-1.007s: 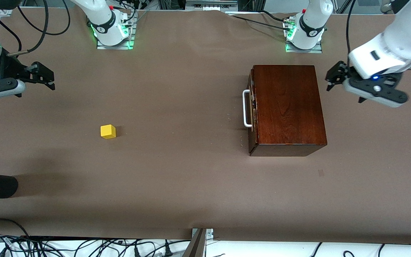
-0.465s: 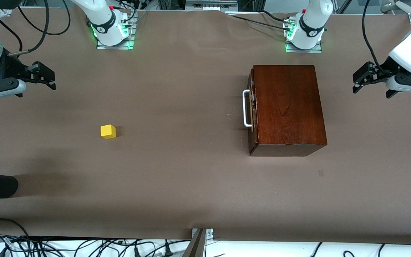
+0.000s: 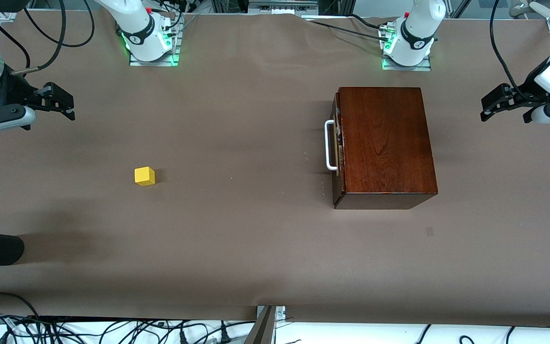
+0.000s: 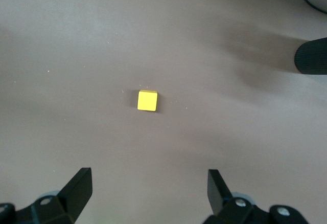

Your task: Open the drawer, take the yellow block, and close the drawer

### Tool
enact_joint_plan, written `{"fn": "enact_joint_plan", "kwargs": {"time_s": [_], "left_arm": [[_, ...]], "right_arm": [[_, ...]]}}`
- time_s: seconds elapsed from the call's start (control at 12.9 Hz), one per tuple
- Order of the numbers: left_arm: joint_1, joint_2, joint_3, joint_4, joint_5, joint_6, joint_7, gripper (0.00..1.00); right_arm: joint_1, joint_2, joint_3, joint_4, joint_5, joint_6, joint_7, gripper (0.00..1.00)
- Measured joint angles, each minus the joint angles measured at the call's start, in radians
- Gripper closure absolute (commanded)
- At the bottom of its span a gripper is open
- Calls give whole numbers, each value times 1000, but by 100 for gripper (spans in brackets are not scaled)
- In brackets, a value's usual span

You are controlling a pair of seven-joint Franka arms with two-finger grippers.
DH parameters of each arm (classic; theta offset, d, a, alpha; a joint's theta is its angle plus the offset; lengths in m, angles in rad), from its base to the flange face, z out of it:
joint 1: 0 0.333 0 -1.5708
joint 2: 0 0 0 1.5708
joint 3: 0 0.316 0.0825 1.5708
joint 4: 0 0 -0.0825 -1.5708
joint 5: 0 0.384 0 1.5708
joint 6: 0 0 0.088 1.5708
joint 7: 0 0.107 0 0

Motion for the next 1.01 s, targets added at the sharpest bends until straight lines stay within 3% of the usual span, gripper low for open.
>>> {"fn": "enact_joint_plan", "kwargs": {"time_s": [1.01], "left_arm": [[-1,15,-7,-4,0,-4,-7,0]], "right_arm": [[0,0,0,0,0,-11,0,0]]}}
